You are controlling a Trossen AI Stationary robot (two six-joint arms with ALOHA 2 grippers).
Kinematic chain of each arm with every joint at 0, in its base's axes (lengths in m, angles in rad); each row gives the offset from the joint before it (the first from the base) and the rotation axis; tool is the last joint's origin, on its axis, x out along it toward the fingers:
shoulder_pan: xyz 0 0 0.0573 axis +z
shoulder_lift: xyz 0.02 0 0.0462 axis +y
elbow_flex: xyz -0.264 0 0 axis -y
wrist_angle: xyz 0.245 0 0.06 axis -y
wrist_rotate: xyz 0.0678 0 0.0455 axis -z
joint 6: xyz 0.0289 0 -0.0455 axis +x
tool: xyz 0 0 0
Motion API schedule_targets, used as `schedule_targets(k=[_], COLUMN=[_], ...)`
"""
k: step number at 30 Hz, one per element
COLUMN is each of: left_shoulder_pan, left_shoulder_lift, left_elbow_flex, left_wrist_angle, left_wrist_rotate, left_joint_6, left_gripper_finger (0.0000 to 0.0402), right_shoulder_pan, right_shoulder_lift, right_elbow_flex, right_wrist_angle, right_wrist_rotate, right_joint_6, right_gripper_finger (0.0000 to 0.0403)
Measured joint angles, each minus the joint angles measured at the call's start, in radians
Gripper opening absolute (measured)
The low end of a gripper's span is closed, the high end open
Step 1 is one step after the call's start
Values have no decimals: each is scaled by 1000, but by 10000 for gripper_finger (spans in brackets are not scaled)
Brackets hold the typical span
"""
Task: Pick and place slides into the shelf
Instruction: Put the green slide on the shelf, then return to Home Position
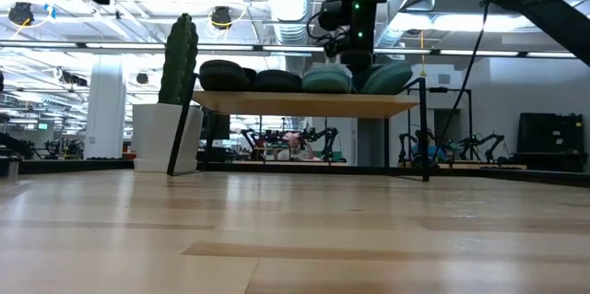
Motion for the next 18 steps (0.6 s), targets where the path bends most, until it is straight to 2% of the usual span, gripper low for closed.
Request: schedule_targets(k=[5,13,16,18], left_shoulder_pan=[0,0,0,0], left_shoulder_lift=[0,0,0,0], left_elbow_flex=[0,0,0,0], left_wrist_angle=[-3,-3,-3,-3], left_wrist_rotate=[0,0,0,0], left_joint_6=[0,-1,0,22], left_gripper_finger=[0,0,0,0], right_shoulder_pan=[15,46,46,40], right_shoulder_lift=[-32,-130,-202,-265], right_elbow_flex=[27,49,49,49], right_wrist_angle=[29,115,130,140], right_wrist_rotate=[74,320,320,257], right_joint_6=[18,81,145,186], right_gripper_finger=[0,0,0,0])
